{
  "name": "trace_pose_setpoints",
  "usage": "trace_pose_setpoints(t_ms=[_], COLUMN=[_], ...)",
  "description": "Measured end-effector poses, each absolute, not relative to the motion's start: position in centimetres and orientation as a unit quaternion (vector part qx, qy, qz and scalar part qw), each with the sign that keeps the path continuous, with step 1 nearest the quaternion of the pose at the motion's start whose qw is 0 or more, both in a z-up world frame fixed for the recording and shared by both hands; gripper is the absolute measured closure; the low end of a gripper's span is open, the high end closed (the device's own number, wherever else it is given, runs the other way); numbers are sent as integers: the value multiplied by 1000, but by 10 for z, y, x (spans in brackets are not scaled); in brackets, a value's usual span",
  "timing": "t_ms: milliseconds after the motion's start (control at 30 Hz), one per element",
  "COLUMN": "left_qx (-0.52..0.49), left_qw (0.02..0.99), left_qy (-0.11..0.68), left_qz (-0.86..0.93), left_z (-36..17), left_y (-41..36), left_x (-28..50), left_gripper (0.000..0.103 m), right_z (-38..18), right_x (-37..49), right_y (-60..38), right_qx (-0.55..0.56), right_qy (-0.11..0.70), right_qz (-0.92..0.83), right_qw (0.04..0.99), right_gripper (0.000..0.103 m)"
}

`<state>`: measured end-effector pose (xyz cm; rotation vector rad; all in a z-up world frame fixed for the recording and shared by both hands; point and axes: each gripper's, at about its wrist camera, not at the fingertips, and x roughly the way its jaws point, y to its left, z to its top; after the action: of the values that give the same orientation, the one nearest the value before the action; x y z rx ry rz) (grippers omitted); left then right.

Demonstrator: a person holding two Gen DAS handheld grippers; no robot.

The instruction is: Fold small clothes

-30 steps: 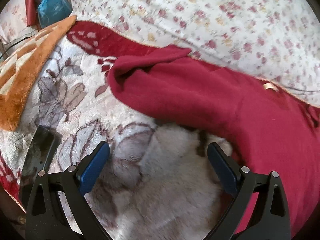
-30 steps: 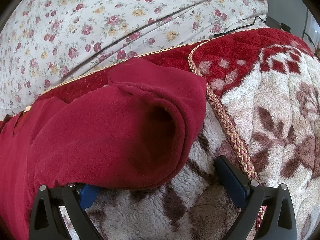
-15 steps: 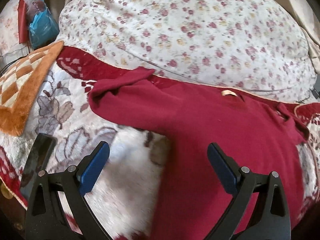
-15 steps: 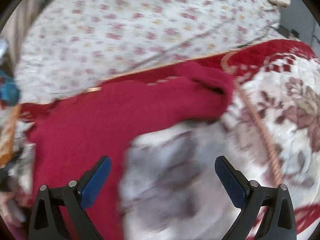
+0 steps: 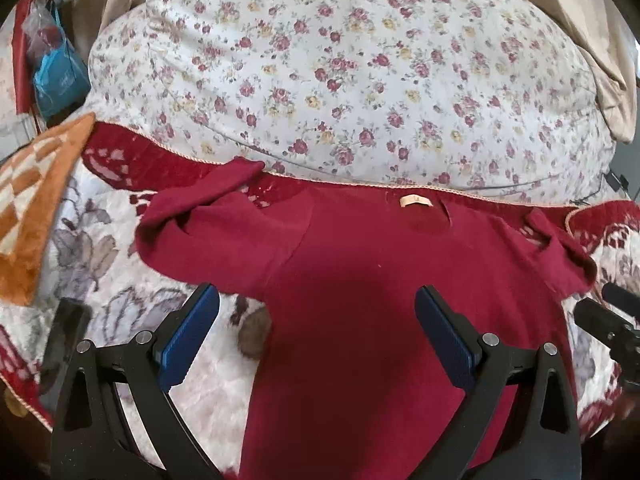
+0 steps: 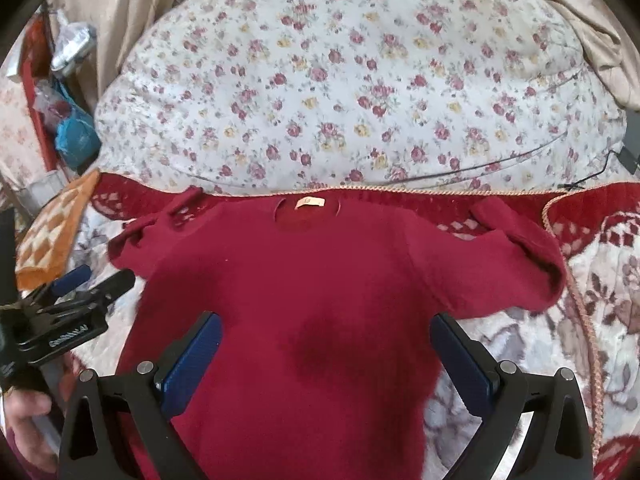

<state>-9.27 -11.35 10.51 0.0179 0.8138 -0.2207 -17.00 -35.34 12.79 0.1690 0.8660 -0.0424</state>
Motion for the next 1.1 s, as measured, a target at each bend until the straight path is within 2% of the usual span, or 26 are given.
trace_pose_setpoints(t_ms=[200, 567, 1100], left_qx=[15, 23, 34], left_qw=[905, 901, 898], left_qy=[410, 420, 425], left_qz=[-111, -105, -111], left_z=[77, 65, 58], left_y=[-113, -116, -124], left_x=[-76, -64, -59], left_gripper=[4, 4, 4], right_z=[107, 60, 60], right_x=[-141, -108, -114], right_y=[-347, -331, -338], right_qx=[91, 96, 104], right_qy=[415, 442, 438], right_qz=[-50, -61, -71], right_qw=[904, 890, 890], right_gripper=[0, 0, 0])
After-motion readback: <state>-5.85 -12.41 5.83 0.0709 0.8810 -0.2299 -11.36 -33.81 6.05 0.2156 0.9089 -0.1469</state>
